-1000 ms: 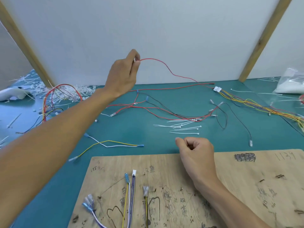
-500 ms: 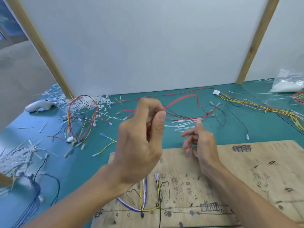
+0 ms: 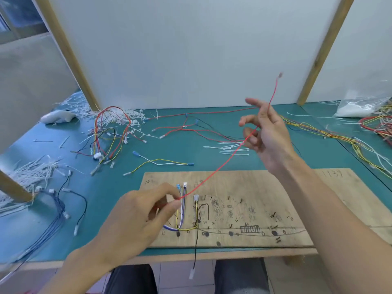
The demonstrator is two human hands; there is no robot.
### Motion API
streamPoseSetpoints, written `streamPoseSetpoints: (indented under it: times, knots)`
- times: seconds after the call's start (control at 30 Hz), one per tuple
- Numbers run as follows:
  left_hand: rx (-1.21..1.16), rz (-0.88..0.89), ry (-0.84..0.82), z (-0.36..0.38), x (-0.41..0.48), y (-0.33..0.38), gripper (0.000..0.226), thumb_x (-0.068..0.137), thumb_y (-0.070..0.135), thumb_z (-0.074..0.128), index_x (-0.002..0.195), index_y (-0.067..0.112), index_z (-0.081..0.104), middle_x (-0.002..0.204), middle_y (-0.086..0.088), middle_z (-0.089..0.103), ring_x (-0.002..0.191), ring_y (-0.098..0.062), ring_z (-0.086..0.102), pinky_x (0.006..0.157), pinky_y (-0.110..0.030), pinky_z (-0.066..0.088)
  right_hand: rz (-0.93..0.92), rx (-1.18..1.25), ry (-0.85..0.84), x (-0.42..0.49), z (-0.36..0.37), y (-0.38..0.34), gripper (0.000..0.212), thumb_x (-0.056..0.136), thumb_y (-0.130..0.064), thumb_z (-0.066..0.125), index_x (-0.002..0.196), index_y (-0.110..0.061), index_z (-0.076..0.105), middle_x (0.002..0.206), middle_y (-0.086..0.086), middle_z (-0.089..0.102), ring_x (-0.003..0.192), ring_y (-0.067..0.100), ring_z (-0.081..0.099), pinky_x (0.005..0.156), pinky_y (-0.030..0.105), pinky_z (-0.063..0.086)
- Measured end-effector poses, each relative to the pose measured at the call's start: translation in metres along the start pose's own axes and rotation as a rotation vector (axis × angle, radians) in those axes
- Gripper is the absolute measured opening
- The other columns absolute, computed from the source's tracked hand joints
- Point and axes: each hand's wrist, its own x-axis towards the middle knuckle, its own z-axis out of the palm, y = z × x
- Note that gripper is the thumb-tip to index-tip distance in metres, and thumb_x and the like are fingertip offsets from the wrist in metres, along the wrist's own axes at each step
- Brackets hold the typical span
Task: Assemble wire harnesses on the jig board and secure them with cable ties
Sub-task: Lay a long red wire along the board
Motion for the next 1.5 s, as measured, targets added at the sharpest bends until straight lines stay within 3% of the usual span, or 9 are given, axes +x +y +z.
streamPoseSetpoints:
  times: [0.23,0.33,0.5,0.67,0.77,0.9,1.0,1.1,1.5]
  knots:
    - [-0.125,-0.228,-0.01,-0.023,-0.041,-0.027,0.054,0.093,0.079,0.045,0.105,0.031,0.069,0.069,0.002,0.061,0.061,-0.02,0.052,0.062,-0.033,0.047,-0.117,0.162,0.027,-0.082,0.007,-0.02,0.039,0.111,-0.045,0.044,0.133,-0.024,0.068,0.099,0.01,0.069,0.073,0.024,0.066,0.061,0.031,0.054]
    - [-0.116,-0.24,0.041,-0.028,-0.049,-0.024,0.053,0.094,0.076,0.047,0.1,0.028,0.069,0.068,-0.001,0.06,0.059,-0.022,0.049,0.056,-0.025,0.04,-0.046,0.24,0.143,-0.134,0.005,-0.015,0.049,0.107,-0.053,0.048,0.134,-0.016,0.066,0.109,0.014,0.072,0.09,0.029,0.074,0.064,0.035,0.06]
    - [-0.173,-0.241,0.081,-0.025,-0.047,-0.011,0.045,0.096,0.069,0.051,0.102,0.028,0.07,0.072,-0.003,0.061,0.067,-0.027,0.054,0.068,-0.04,0.048,0.2,-0.631,0.098,-0.215,0.011,0.006,0.055,0.087,-0.072,0.061,0.08,-0.021,0.08,0.068,0.008,0.073,0.051,0.021,0.065,0.042,0.023,0.044]
    - [-0.264,-0.095,-0.042,-0.025,-0.037,0.007,0.032,0.098,0.063,0.056,0.094,0.036,0.072,0.072,0.001,0.062,0.065,-0.022,0.053,0.061,-0.034,0.043,-0.681,-1.024,0.002,-0.222,0.046,0.002,0.022,0.097,-0.037,0.077,0.08,-0.022,0.074,0.075,-0.011,0.058,0.076,0.016,0.053,0.074,0.025,0.042]
    - [-0.251,0.004,-0.132,-0.026,-0.036,0.014,0.02,0.101,0.046,0.063,0.096,0.03,0.075,0.075,0.002,0.064,0.066,-0.02,0.052,0.06,-0.029,0.042,-0.735,-1.083,-0.092,-0.209,0.076,0.0,0.016,0.095,-0.028,0.079,0.098,-0.014,0.071,0.086,-0.014,0.043,0.076,0.013,0.046,0.068,0.029,0.043]
    - [-0.241,0.047,-0.091,-0.031,-0.039,0.012,0.015,0.101,0.036,0.066,0.095,0.026,0.075,0.074,0.007,0.062,0.063,-0.015,0.051,0.058,-0.028,0.042,-0.807,-1.433,-0.178,-0.217,0.088,0.001,0.037,0.097,-0.059,0.063,0.094,-0.023,0.072,0.085,-0.012,0.051,0.087,0.021,0.051,0.069,0.038,0.045]
    - [-0.243,0.068,-0.127,-0.026,-0.045,0.014,0.015,0.101,0.036,0.066,0.099,0.026,0.076,0.08,0.015,0.063,0.07,-0.012,0.056,0.062,-0.025,0.044,-0.69,-1.61,-0.453,-0.22,0.091,0.007,0.044,0.103,-0.059,0.045,0.095,-0.024,0.069,0.102,-0.005,0.065,0.106,0.03,0.06,0.09,0.047,0.046]
    - [-0.186,0.027,-0.126,-0.025,-0.05,0.006,0.013,0.102,0.039,0.064,0.1,0.032,0.074,0.084,0.014,0.066,0.075,-0.013,0.057,0.067,-0.028,0.047,-0.346,-1.606,-0.568,-0.215,0.089,0.013,0.044,0.111,-0.055,0.022,0.097,-0.027,0.053,0.078,-0.005,0.059,0.08,0.029,0.061,0.074,0.042,0.052]
    - [-0.075,-0.399,0.291,-0.024,-0.06,-0.048,0.022,0.092,0.013,0.076,0.082,0.033,0.075,0.074,0.021,0.069,0.073,-0.003,0.061,0.064,-0.009,0.04,-0.051,-1.813,-0.356,-0.212,0.075,-0.026,0.045,0.107,-0.062,0.031,0.09,-0.027,0.052,0.072,-0.005,0.045,0.076,0.032,0.052,0.06,0.036,0.039]
